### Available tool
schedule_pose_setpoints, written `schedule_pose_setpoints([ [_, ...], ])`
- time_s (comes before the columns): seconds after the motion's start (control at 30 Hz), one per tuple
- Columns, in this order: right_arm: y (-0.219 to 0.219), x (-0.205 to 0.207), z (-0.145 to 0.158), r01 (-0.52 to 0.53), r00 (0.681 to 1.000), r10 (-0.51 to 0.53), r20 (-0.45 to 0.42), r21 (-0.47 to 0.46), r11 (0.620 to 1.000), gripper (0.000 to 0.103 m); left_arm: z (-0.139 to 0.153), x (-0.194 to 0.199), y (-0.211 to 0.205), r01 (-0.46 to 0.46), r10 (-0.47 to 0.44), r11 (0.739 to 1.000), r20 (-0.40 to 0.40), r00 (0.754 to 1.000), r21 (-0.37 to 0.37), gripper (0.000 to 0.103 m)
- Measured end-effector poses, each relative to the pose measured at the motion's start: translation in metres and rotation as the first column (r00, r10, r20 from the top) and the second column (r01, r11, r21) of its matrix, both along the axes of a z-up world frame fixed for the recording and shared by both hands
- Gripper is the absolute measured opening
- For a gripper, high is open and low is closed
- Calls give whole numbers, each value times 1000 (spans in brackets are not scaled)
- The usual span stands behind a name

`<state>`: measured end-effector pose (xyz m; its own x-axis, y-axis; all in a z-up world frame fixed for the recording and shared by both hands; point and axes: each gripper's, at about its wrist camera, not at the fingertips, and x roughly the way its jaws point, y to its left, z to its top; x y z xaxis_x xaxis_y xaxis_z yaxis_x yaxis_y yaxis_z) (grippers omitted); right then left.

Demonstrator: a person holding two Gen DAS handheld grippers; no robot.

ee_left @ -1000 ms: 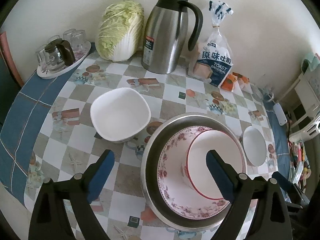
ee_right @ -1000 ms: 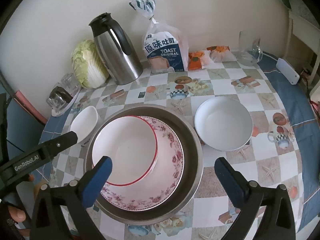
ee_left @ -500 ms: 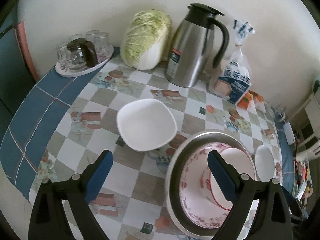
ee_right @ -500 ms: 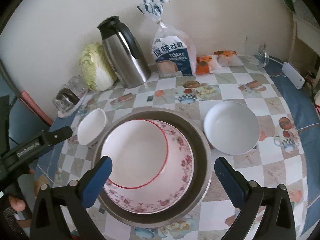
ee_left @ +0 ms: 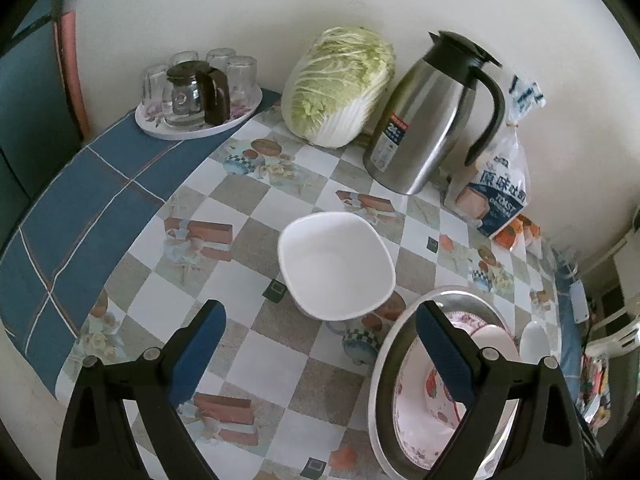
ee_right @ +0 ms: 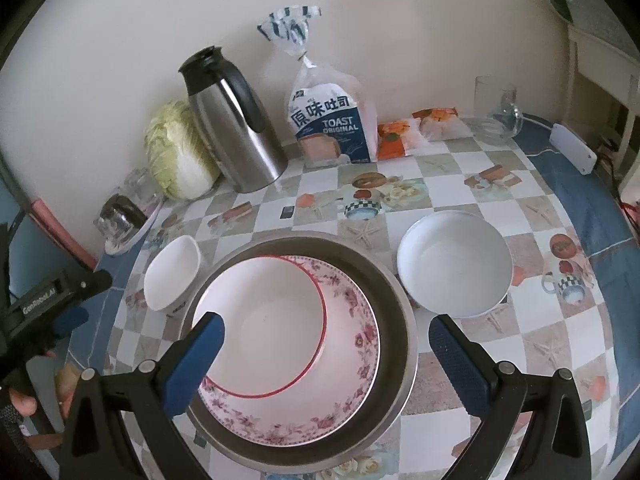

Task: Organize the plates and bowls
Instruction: 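Move both tools away from the basin toward the white square bowl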

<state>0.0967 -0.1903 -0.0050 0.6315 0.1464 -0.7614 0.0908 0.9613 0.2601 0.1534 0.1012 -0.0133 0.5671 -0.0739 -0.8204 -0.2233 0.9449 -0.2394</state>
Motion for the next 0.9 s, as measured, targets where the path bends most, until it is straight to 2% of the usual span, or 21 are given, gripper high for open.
schedule_pose_setpoints([
  [0.1,5,1,4,-9,1000,10,16,-21,1000,103,-2,1,11,-23,23,1000,7,1000,-22,96],
  [0.37,14,9,5,-28,998,28,51,-6,1000,103,-16,9,39,-68,67,991,-13,998,-116,96],
  [0.47,24,19,3,-50,998,50,37,-4,999,103,-21,13,49,-86,84,985,-23,996,-152,96],
  [0.8,71,55,23,-134,991,134,-7,17,991,103,-41,25,77,-165,158,974,-57,986,-155,96],
  [0.9,85,67,32,-154,988,154,-15,-19,988,103,-50,29,83,-182,171,968,-76,982,-174,96],
])
